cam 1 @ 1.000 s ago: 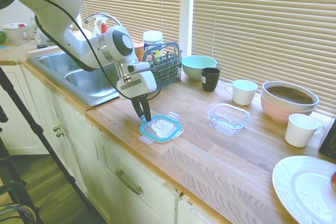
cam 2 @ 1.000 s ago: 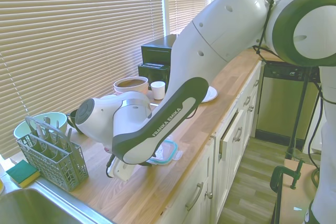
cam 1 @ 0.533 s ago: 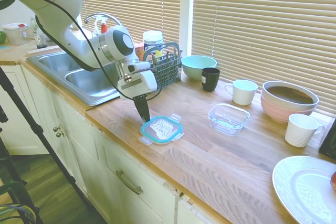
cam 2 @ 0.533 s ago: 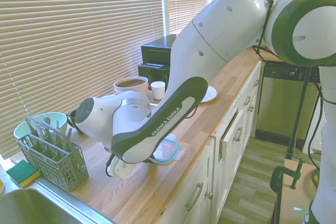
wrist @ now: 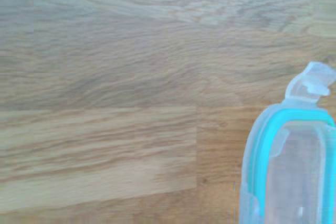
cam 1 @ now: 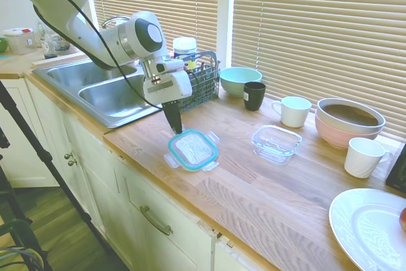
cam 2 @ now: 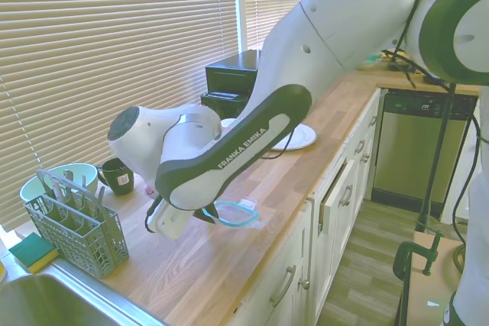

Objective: Cover the lid of the food container

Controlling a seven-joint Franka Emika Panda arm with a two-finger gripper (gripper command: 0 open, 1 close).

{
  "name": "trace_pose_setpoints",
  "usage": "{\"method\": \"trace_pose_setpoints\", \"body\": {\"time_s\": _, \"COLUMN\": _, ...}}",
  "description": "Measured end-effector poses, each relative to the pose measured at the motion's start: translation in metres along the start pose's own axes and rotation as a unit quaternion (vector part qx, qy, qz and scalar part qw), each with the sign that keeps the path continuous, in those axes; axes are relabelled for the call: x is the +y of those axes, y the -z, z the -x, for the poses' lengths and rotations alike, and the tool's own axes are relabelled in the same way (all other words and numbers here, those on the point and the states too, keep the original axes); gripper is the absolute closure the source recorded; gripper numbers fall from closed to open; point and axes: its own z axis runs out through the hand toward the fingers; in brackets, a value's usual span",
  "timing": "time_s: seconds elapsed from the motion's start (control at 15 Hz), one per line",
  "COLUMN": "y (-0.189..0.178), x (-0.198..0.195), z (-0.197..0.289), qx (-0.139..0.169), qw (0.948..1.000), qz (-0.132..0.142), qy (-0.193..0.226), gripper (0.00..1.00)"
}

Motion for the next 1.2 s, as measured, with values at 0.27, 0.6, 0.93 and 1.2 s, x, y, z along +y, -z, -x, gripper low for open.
{"method": "trace_pose_setpoints", "body": {"time_s": 0.27, "y": 0.023, "x": 0.016, "z": -0.015, "qx": -0.020, "qw": 0.9994, "qz": -0.028, "qy": 0.002, "gripper": 1.00}}
{"method": "trace_pose_setpoints", "body": {"time_s": 0.6, "y": 0.062, "x": 0.041, "z": -0.024, "qx": -0.035, "qw": 0.9970, "qz": -0.069, "qy": 0.004, "gripper": 1.00}}
{"method": "trace_pose_setpoints", "body": {"time_s": 0.93, "y": 0.090, "x": 0.067, "z": -0.032, "qx": -0.074, "qw": 0.9899, "qz": -0.118, "qy": 0.024, "gripper": 1.00}}
{"method": "trace_pose_setpoints", "body": {"time_s": 1.2, "y": 0.094, "x": 0.075, "z": -0.044, "qx": -0.088, "qw": 0.9863, "qz": -0.134, "qy": 0.036, "gripper": 1.00}}
